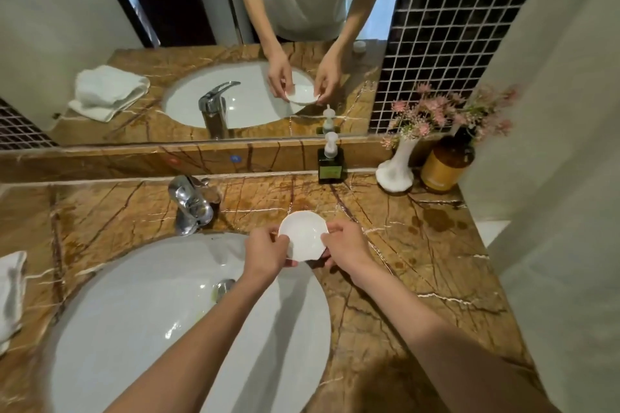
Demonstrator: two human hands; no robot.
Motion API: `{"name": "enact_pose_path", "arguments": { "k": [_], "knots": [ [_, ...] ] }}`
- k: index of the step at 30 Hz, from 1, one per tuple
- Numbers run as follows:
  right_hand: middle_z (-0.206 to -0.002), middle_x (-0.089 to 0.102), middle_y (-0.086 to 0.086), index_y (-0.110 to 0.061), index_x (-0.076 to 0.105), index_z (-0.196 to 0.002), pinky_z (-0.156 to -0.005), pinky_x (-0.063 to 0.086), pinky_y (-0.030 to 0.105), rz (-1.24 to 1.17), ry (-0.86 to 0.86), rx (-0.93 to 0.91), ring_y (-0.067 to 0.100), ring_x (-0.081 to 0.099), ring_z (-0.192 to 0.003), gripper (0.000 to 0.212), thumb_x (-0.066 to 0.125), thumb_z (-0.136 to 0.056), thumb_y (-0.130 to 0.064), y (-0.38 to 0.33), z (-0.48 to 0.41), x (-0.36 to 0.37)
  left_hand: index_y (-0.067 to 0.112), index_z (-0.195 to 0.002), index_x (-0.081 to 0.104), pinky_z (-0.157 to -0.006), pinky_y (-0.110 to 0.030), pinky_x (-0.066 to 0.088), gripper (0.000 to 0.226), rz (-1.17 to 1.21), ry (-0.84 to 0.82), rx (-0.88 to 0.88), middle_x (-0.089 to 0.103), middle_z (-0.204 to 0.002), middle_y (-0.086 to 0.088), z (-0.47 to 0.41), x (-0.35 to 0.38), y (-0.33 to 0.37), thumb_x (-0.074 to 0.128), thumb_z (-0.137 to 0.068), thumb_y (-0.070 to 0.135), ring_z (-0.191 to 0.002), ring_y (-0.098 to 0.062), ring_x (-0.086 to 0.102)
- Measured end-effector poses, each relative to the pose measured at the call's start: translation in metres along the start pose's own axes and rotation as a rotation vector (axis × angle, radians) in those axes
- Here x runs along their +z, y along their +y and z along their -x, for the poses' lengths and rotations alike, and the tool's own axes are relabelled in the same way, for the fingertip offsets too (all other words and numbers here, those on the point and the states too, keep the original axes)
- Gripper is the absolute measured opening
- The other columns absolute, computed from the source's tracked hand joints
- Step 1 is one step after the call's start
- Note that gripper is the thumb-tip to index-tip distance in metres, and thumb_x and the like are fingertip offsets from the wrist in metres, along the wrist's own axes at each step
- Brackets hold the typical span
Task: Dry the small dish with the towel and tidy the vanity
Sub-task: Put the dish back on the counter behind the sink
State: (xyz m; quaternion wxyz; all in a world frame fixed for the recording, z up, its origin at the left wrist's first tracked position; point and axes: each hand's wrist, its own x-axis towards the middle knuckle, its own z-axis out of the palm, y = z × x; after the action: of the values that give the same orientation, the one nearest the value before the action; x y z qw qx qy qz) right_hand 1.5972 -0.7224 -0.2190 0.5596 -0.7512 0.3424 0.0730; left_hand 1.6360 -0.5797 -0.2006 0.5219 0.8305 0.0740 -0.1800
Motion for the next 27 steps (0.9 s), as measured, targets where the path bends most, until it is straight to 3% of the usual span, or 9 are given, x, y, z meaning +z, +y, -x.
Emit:
{"name": "enact_pose_path", "arguments": {
  "k": [2,5,8,10,14,17,21,24,27],
  "knots": [
    [-0.075,0.07,0.004,-0.017,0.063,-0.114,-0.062,0.061,0.05,-0.021,-0.047,0.01,0.024,0.071,-0.058,0.027,0.056,-0.088,-0.013,-0.003,-0.006,0.005,-0.003,-0.115,0.061,-0.043,-0.027,0.055,0.029,0.029,0.015,-0.024,0.059,-0.082,-0.008,-0.006,-0.002,0.0,0.049,-0.088,-0.003,-0.065,-0.027,0.065],
    [-0.077,0.071,0.01,-0.012,0.059,-0.12,-0.066,0.06,0.049,-0.022,-0.086,0.026,0.028,0.072,-0.062,0.03,0.055,-0.09,-0.012,-0.011,-0.015,0.012,-0.004,-0.114,0.059,-0.043,-0.027,0.055,0.028,0.108,0.04,-0.1,0.06,-0.09,-0.012,-0.015,-0.001,-0.002,0.049,-0.088,-0.004,-0.057,-0.023,0.066],
    [-0.094,0.068,0.008,-0.011,0.059,-0.118,-0.048,0.056,0.034,0.038,-0.014,0.017,0.021,0.067,-0.051,0.028,0.055,-0.091,-0.012,-0.023,-0.027,0.016,-0.003,-0.11,0.056,-0.043,-0.029,0.056,0.023,0.239,0.07,-0.219,0.058,-0.106,-0.021,-0.023,0.004,0.002,0.05,-0.088,-0.004,-0.052,-0.025,0.068],
    [-0.099,0.067,0.005,-0.012,0.063,-0.112,-0.044,0.051,0.029,0.169,0.042,-0.053,0.02,0.067,-0.054,0.024,0.053,-0.09,-0.012,-0.032,-0.035,0.018,-0.001,-0.107,0.05,-0.041,-0.028,0.055,0.021,0.348,0.04,-0.298,0.059,-0.099,-0.022,-0.025,0.006,0.005,0.049,-0.086,-0.006,-0.054,-0.03,0.07],
    [-0.104,0.069,0.01,-0.012,0.069,-0.106,-0.081,0.053,0.041,0.47,0.011,-0.25,0.03,0.062,-0.097,0.023,0.052,-0.091,-0.011,-0.045,-0.057,0.019,0.005,-0.091,0.044,-0.047,-0.036,0.059,0.015,0.358,-0.131,-0.358,0.067,-0.077,-0.023,-0.032,0.003,0.007,0.05,-0.083,-0.006,-0.053,-0.027,0.07],
    [-0.112,0.068,0.009,-0.02,0.068,-0.114,-0.085,0.052,0.042,0.6,-0.044,-0.345,0.029,0.06,-0.102,0.028,0.052,-0.092,-0.012,-0.05,-0.07,0.02,0.008,-0.09,0.048,-0.047,-0.036,0.059,0.012,0.295,-0.142,-0.322,0.067,-0.084,-0.022,-0.047,-0.006,0.005,0.056,-0.086,0.0,-0.053,-0.023,0.069],
    [-0.106,0.07,0.008,-0.024,0.069,-0.107,-0.078,0.049,0.037,0.704,-0.095,-0.472,0.031,0.061,-0.1,0.026,0.053,-0.092,-0.011,-0.055,-0.081,0.024,-0.002,-0.108,0.056,-0.042,-0.032,0.056,0.019,0.215,-0.129,-0.296,0.065,-0.095,-0.028,-0.067,-0.011,0.001,0.056,-0.089,0.001,-0.047,-0.023,0.066],
    [-0.122,0.067,0.007,-0.021,0.061,-0.126,-0.092,0.049,0.04,0.628,-0.049,-0.477,0.028,0.059,-0.113,0.032,0.056,-0.094,-0.019,-0.06,-0.08,0.029,-0.007,-0.108,0.057,-0.044,-0.031,0.057,0.019,0.212,-0.089,-0.296,0.065,-0.09,-0.025,-0.073,-0.009,-0.002,0.054,-0.089,-0.002,-0.044,-0.024,0.066],
    [-0.123,0.064,0.01,-0.017,0.049,-0.137,-0.091,0.05,0.043,0.509,0.052,-0.388,0.03,0.058,-0.113,0.045,0.056,-0.094,-0.03,-0.06,-0.074,0.033,-0.008,-0.108,0.058,-0.047,-0.03,0.058,0.022,0.246,-0.021,-0.315,0.065,-0.097,-0.023,-0.075,-0.004,-0.002,0.051,-0.087,-0.005,-0.047,-0.026,0.069]
  ]
}}
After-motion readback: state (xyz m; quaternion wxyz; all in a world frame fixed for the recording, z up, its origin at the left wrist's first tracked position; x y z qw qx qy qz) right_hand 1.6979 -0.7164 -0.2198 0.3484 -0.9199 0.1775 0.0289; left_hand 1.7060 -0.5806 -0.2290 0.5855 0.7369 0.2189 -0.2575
